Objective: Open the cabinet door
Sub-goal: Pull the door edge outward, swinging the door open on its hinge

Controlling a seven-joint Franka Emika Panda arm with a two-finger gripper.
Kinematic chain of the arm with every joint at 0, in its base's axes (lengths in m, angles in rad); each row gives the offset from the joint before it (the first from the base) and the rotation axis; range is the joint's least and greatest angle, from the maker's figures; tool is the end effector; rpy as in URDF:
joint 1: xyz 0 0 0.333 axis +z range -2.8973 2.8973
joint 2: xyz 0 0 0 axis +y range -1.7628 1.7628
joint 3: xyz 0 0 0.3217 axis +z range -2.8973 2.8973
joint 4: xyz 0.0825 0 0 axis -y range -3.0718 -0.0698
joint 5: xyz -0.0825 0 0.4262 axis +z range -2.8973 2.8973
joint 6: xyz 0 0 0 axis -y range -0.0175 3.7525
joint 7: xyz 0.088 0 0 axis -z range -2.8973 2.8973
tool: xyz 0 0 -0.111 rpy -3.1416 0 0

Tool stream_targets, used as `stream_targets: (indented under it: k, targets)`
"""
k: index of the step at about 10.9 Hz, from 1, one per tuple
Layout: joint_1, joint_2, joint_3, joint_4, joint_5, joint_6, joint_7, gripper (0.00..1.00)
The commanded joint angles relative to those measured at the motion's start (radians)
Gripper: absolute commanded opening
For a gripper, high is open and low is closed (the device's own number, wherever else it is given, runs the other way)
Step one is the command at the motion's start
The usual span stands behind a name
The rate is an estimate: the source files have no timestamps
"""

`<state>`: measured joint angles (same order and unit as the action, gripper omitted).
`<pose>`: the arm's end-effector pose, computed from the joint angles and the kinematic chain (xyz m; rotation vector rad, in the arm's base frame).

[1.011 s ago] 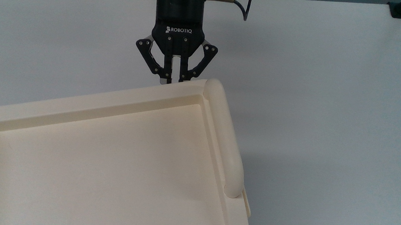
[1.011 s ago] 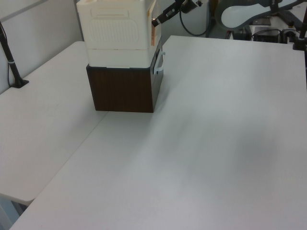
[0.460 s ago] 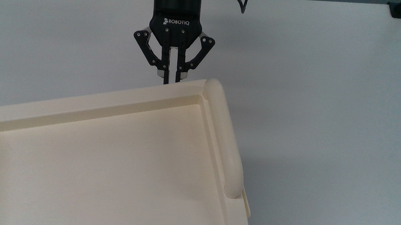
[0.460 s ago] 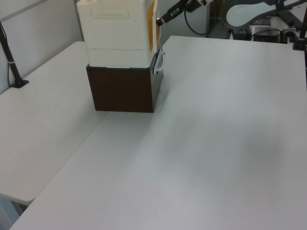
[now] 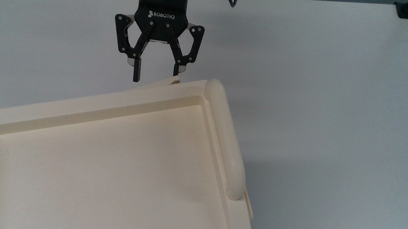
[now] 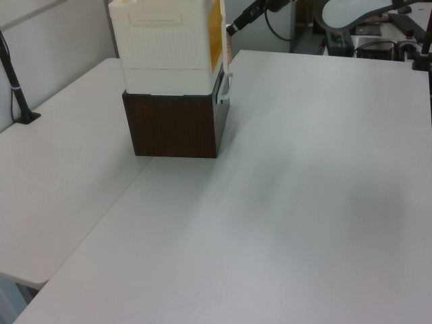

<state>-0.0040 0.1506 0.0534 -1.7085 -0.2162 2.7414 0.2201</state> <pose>0.7021 0.0403 0.5934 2.7995 -0.0217 1.3388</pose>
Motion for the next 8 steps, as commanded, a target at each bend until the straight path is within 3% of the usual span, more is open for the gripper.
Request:
stream_targets:
  k: [1, 8]
  targets:
    - [-0.051, -0.051, -0.007, -0.026, -0.025, -0.101, 0.019, 0.69]
    - [-0.076, -0.095, -0.009, -0.014, -0.015, -0.38, -0.01, 0.83]
